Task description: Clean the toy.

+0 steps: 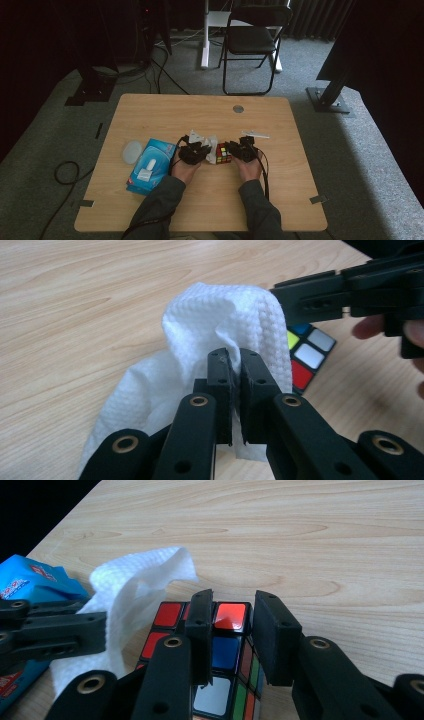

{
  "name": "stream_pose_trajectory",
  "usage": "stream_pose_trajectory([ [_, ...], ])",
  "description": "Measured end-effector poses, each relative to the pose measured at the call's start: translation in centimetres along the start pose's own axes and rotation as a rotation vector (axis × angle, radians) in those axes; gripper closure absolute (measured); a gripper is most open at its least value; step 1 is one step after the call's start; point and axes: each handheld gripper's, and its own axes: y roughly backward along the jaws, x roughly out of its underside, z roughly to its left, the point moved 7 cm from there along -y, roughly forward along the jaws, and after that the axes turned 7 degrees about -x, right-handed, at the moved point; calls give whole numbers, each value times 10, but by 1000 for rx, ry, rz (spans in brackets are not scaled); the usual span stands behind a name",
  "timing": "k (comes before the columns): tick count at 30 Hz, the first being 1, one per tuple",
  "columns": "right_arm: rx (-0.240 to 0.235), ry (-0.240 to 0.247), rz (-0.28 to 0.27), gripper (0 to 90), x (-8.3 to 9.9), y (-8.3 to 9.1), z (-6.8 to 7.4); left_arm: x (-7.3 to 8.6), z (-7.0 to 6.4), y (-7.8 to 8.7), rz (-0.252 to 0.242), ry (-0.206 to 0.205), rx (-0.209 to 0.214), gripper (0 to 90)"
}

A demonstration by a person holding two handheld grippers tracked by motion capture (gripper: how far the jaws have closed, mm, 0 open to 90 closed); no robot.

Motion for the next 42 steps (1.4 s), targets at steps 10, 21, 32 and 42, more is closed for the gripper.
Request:
stream_pose_trajectory([
  [10,-1,-2,0,702,0,0,0,8,-14,-12,37,-27,15,858],
  [21,1,-3,-1,702,0,0,0,10,-10,-16,59,-24,14,858],
  [32,4,-7,-5,704,0,0,0,30,-9,-39,129,-67,-31,857],
  [42,4,-6,-4,703,0,0,0,29,-9,-36,123,-52,-25,845],
])
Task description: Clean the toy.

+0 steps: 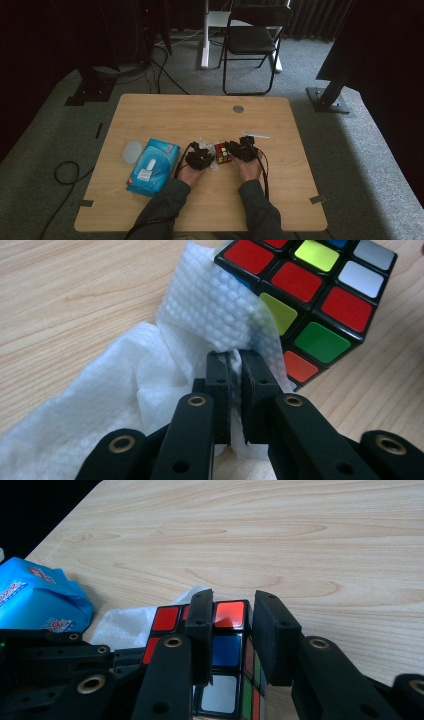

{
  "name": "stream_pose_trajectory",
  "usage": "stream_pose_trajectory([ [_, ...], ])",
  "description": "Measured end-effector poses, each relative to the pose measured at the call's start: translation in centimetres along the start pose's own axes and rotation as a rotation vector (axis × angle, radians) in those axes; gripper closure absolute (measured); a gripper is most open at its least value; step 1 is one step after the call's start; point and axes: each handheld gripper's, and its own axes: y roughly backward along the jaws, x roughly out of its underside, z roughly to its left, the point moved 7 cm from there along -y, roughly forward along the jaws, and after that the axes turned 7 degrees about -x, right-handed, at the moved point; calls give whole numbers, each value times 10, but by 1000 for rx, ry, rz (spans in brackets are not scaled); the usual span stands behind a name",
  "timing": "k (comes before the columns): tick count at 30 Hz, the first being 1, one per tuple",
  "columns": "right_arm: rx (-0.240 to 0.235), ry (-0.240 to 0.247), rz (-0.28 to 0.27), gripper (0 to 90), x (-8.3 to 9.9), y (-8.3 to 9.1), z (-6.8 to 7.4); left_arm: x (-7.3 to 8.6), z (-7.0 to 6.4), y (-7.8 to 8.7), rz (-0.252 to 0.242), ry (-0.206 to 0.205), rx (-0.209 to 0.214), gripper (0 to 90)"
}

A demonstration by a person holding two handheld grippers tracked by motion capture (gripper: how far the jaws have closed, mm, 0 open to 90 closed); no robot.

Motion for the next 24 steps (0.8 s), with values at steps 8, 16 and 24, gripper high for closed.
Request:
stream_pose_trajectory([
  [8,0,-3,-2,703,0,0,0,-7,-1,21,-53,3,14,843],
  [16,1,-3,-4,703,0,0,0,-8,-9,35,-96,16,52,842],
  [24,0,-5,-3,703,0,0,0,-5,-16,26,-70,-3,46,843],
])
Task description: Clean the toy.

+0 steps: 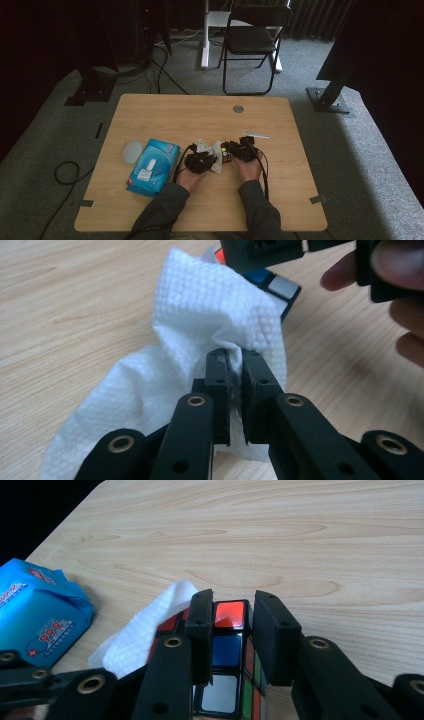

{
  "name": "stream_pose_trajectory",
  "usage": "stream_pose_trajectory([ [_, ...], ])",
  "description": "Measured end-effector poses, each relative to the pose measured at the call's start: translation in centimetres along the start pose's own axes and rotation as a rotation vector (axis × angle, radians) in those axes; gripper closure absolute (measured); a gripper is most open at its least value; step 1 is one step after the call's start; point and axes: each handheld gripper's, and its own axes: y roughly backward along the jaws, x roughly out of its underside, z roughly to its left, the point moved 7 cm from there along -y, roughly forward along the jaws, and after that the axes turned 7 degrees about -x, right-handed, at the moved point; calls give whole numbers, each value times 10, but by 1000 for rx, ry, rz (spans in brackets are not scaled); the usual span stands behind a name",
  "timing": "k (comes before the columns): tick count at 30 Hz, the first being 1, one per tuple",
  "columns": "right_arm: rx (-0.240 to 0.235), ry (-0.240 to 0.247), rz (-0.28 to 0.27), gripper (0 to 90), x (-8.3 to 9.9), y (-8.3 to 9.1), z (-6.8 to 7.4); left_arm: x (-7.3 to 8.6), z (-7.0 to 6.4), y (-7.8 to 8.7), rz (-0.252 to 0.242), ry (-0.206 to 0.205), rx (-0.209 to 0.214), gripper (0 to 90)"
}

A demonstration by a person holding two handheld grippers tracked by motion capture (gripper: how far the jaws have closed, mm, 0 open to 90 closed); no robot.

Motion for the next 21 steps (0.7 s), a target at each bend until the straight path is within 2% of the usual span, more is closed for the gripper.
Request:
stream_pose_trajectory([
  [7,0,2,0,704,0,0,0,-1,1,-2,-1,1,-17,844],
  [10,0,2,-1,704,0,0,0,2,1,-6,14,-3,-21,844],
  [13,-2,2,-1,705,0,-1,1,6,0,-13,34,-23,-17,844],
  [16,1,0,-3,705,0,-1,1,14,-1,-21,65,-57,-45,844],
  [18,0,1,-4,705,0,-1,1,14,0,-22,54,-50,-42,845],
  [21,1,1,-4,705,0,-1,1,14,-1,-22,59,-64,-49,844],
])
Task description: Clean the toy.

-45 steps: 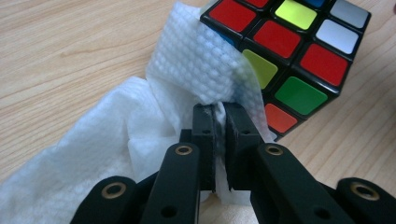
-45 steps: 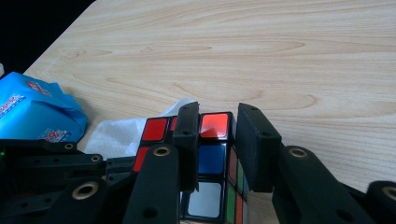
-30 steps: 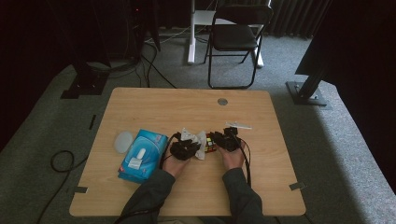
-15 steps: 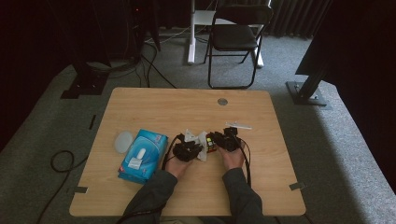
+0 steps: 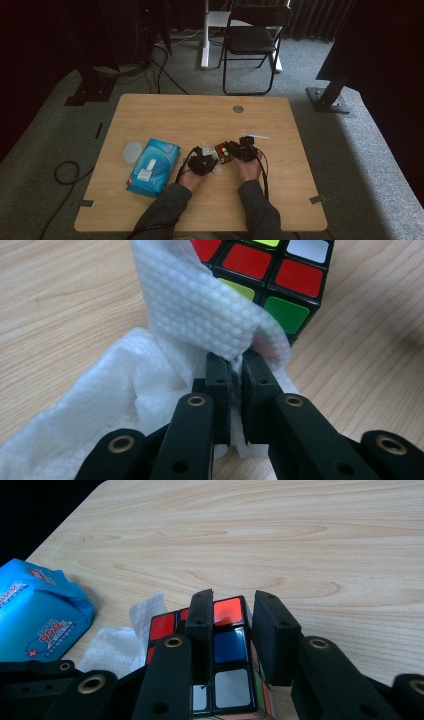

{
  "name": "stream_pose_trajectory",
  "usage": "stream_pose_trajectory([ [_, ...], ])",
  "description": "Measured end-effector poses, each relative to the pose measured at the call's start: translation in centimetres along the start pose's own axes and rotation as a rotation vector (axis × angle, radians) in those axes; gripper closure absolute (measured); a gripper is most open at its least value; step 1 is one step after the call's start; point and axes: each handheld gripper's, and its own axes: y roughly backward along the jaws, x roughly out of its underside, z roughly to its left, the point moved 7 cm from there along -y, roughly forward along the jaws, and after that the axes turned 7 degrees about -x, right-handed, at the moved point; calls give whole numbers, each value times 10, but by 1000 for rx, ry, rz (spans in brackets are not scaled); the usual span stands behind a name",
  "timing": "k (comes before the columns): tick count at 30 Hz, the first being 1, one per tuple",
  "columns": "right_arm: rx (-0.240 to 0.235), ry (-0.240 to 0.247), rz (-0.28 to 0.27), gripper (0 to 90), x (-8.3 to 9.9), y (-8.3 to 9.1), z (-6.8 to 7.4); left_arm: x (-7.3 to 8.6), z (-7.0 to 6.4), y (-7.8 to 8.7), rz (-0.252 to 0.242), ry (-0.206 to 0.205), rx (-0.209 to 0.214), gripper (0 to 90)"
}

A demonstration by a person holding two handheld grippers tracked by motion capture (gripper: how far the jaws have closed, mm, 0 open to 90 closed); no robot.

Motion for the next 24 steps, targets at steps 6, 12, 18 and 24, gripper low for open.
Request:
stream_pose_trajectory([
  [6,5,14,9,706,-1,0,0,0,1,1,-4,16,8,837],
  [12,22,36,21,690,-5,6,4,3,8,3,-5,37,2,831],
  [18,26,39,31,688,0,13,3,5,16,5,-5,56,-18,830],
  [24,19,35,45,688,5,14,3,7,20,6,-7,67,-21,830],
])
